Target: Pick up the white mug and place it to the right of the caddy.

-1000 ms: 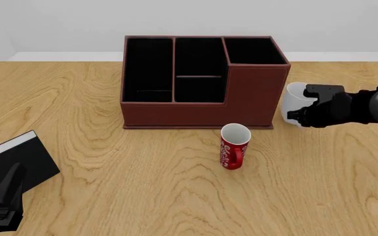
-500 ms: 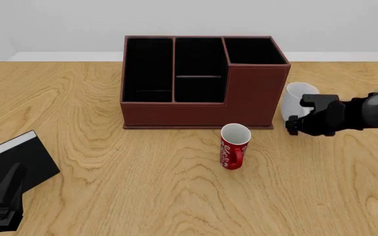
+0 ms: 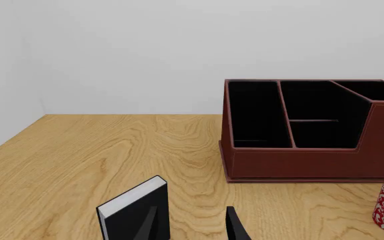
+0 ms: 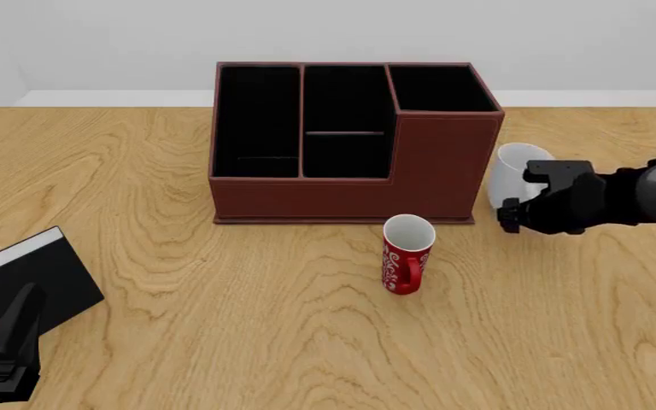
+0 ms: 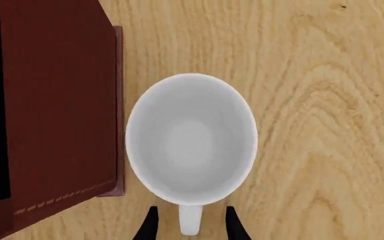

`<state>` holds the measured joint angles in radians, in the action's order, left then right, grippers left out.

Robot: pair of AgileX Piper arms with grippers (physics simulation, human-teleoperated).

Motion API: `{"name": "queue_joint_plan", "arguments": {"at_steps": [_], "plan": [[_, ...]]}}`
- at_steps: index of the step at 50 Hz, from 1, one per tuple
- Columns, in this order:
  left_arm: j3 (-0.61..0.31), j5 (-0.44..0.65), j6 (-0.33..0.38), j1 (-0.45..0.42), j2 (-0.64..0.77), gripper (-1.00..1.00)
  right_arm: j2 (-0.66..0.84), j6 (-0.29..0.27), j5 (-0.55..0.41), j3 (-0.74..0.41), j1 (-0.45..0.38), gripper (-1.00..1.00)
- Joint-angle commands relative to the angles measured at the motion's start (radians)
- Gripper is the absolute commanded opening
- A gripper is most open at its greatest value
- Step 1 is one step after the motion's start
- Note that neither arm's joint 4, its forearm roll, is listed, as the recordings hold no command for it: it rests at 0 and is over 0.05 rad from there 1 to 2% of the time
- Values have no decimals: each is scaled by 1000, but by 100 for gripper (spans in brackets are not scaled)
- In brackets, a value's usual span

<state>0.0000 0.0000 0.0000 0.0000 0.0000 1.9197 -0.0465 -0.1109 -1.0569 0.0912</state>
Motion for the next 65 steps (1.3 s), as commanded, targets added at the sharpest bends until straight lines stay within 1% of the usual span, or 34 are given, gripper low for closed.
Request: {"name": "queue_joint_plan", "arguments": {"at_steps": [1, 8, 10, 20, 30, 34, 50, 65], "plan": [[0, 0, 0, 0, 0, 100, -32, -4, 7, 27, 3, 100], [0, 0, 0, 0, 0, 100, -42, 0, 13, 39, 5, 100], [0, 0, 0, 0, 0, 100, -41, -9, 15, 43, 9, 100], [0, 0, 0, 0, 0, 100, -73, -10, 16, 63, 3, 100], [0, 0, 0, 0, 0, 100, -103, -3, 19, 81, -6, 100], [0, 0, 0, 0, 0, 100, -97, -5, 32, 91, -4, 100], [0, 0, 0, 0, 0, 100, -100, 8, 55, 116, -12, 100], [0, 0, 0, 0, 0, 100, -140, 16, 65, 152, -22, 100]]}}
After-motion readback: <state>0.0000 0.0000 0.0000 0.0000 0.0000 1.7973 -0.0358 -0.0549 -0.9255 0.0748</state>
